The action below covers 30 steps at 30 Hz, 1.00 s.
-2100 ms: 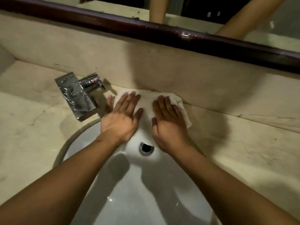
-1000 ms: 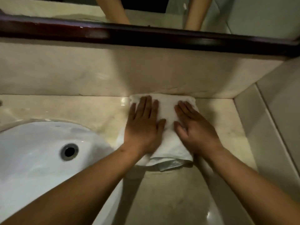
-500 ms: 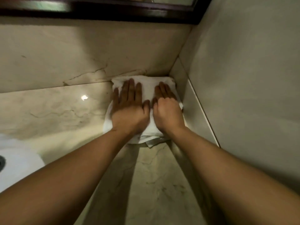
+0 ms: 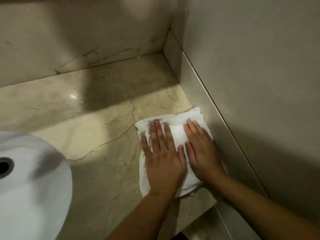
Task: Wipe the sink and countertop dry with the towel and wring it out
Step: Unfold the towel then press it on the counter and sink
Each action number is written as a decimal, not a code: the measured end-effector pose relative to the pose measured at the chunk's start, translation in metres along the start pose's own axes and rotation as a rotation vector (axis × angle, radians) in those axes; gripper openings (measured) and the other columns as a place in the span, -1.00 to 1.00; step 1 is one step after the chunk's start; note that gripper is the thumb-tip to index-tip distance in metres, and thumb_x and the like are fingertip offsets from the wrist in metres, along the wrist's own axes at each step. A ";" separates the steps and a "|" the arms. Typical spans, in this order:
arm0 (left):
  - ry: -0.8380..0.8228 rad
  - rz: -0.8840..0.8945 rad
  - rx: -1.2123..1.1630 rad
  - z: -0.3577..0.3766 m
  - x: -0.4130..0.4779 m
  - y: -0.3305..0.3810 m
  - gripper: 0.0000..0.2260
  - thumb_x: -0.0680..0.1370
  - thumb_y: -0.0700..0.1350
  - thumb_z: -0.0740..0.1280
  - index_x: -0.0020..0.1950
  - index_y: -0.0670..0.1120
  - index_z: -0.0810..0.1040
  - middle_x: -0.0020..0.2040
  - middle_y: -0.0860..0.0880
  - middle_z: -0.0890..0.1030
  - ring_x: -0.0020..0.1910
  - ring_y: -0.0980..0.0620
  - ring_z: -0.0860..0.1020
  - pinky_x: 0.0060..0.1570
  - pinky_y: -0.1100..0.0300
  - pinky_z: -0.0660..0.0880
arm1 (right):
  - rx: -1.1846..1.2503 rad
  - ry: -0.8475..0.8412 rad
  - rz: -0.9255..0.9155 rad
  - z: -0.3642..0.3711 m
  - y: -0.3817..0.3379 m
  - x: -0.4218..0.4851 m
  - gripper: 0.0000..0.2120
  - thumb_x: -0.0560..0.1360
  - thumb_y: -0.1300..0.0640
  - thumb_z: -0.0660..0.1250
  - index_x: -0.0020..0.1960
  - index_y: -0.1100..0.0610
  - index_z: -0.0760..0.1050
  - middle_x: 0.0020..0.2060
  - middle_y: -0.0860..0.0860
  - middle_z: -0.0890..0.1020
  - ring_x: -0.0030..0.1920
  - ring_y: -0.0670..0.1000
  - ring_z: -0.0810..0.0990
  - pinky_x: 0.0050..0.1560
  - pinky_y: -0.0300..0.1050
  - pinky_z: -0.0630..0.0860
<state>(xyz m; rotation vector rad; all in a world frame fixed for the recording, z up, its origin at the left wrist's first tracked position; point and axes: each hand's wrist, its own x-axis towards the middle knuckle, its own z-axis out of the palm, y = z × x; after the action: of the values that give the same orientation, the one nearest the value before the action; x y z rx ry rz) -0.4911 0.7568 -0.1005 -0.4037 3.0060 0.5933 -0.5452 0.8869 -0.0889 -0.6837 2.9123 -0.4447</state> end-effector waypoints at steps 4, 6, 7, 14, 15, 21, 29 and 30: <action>-0.019 0.094 -0.024 0.012 -0.043 0.002 -0.34 0.69 0.15 0.03 0.67 -0.21 -0.02 0.67 -0.27 -0.03 0.67 -0.22 -0.06 0.59 -0.29 -0.10 | -0.002 -0.037 0.079 0.005 -0.002 -0.053 -0.41 0.69 -0.04 0.03 0.68 0.00 -0.04 0.66 -0.10 0.07 0.64 -0.09 0.05 0.64 0.00 0.04; -0.015 0.119 -0.045 0.013 -0.042 -0.004 -0.32 0.68 0.15 0.09 0.67 -0.20 0.02 0.67 -0.26 0.03 0.67 -0.18 -0.03 0.59 -0.27 -0.09 | -0.039 -0.046 0.083 0.007 0.000 -0.053 -0.39 0.69 -0.03 0.01 0.68 -0.02 -0.11 0.66 -0.10 0.03 0.64 -0.06 0.07 0.63 -0.03 0.00; -0.013 0.121 -0.054 0.011 -0.038 -0.008 -0.32 0.68 0.16 0.09 0.67 -0.20 0.01 0.68 -0.25 0.02 0.68 -0.17 -0.05 0.59 -0.27 -0.09 | -0.056 -0.055 0.076 0.008 -0.002 -0.048 -0.39 0.68 -0.03 0.01 0.68 -0.01 -0.11 0.65 -0.08 0.03 0.64 -0.03 0.08 0.63 -0.03 -0.01; 0.089 -0.039 -0.015 -0.036 0.057 -0.089 -0.30 0.67 0.22 -0.07 0.68 -0.19 -0.07 0.69 -0.21 -0.05 0.68 -0.13 -0.09 0.59 -0.22 -0.12 | -0.105 -0.026 -0.113 0.018 -0.071 0.089 -0.42 0.66 0.00 -0.01 0.61 0.23 0.20 0.60 0.15 0.24 0.63 0.10 0.16 0.62 0.09 0.10; 0.120 -0.080 0.001 -0.043 0.077 -0.108 -0.30 0.67 0.22 -0.07 0.68 -0.18 -0.03 0.69 -0.20 -0.02 0.68 -0.12 -0.06 0.60 -0.20 -0.11 | -0.126 -0.032 -0.140 0.022 -0.088 0.119 -0.41 0.66 -0.02 -0.03 0.61 0.23 0.22 0.59 0.16 0.26 0.62 0.11 0.18 0.62 0.08 0.11; 0.218 -0.223 0.074 -0.075 0.138 -0.207 -0.26 0.61 0.27 -0.03 0.68 -0.15 0.08 0.68 -0.14 0.11 0.67 -0.03 0.03 0.61 -0.11 -0.15 | -0.140 -0.073 -0.250 0.050 -0.177 0.222 -0.36 0.61 0.01 0.01 0.64 0.25 0.11 0.63 0.19 0.16 0.65 0.13 0.07 0.63 0.06 0.04; 0.187 -0.212 0.106 -0.085 0.132 -0.217 -0.33 0.67 0.25 -0.07 0.70 -0.08 -0.02 0.70 -0.06 0.00 0.68 0.03 -0.10 0.63 -0.06 -0.17 | -0.206 -0.071 -0.289 0.059 -0.184 0.224 -0.39 0.68 -0.03 -0.01 0.68 0.11 -0.02 0.67 0.12 0.00 0.66 0.08 -0.08 0.64 0.05 -0.10; 0.182 -0.231 0.120 -0.084 0.129 -0.214 -0.33 0.67 0.25 -0.08 0.70 -0.08 -0.04 0.71 -0.06 -0.01 0.68 0.03 -0.11 0.63 -0.07 -0.17 | -0.209 -0.081 -0.301 0.057 -0.184 0.221 -0.39 0.68 -0.03 0.00 0.68 0.09 -0.03 0.67 0.11 -0.02 0.66 0.07 -0.09 0.64 0.05 -0.11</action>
<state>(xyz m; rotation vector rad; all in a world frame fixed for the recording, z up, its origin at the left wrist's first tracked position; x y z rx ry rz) -0.5593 0.5022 -0.1141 -0.8238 3.0772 0.3748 -0.6551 0.6157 -0.0970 -1.1490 2.8111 -0.1334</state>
